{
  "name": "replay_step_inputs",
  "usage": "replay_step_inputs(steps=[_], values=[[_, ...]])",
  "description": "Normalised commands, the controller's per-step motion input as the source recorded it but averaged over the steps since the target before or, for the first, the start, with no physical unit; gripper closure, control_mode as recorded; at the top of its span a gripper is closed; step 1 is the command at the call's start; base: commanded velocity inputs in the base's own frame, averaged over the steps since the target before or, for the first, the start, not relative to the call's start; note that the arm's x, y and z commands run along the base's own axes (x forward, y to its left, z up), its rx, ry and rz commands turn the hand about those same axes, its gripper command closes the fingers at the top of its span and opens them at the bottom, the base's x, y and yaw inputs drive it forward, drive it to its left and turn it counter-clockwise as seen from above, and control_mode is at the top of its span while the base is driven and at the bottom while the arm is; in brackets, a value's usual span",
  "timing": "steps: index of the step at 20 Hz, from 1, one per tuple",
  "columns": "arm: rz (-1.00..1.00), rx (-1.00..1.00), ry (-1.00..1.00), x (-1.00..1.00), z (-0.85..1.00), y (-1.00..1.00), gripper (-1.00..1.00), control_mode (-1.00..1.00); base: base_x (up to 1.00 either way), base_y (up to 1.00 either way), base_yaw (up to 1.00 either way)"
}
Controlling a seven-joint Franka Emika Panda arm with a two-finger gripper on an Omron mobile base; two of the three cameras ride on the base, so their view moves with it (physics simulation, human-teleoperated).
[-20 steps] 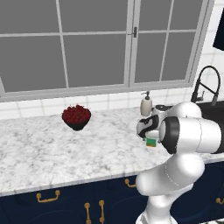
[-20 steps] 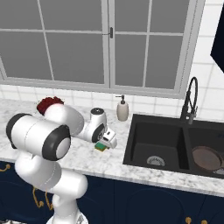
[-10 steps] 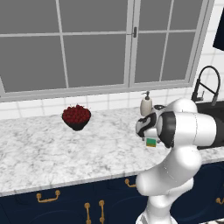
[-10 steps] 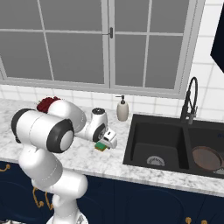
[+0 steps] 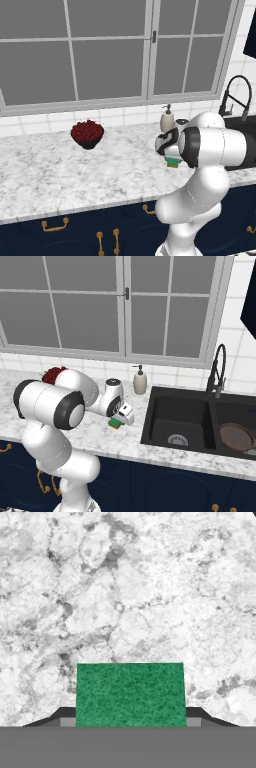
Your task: Pick the pan and sponge and place them into the sink. Then turn on the water.
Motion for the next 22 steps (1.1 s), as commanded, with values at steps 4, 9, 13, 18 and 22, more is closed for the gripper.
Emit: replay_step_inputs(steps=[4, 9, 13, 18, 22], values=[[0.01, 0.00, 0.00, 0.00, 0.05, 0.00, 1.00, -1.00, 0.00, 0.00, 0.00], [0.02, 0.00, 0.00, -0.08, 0.41, 0.06, 1.00, -1.00, 0.00, 0.00, 0.00], [0.02, 0.00, -0.01, -0.26, 0.59, 0.14, 1.00, -1.00, 0.00, 0.00, 0.00], [0.02, 0.00, 0.00, -0.34, 0.79, 0.15, 1.00, -1.00, 0.00, 0.00, 0.00], [0.01, 0.00, 0.02, -0.21, 0.80, 0.25, 1.00, -1.00, 0.00, 0.00, 0.00]])
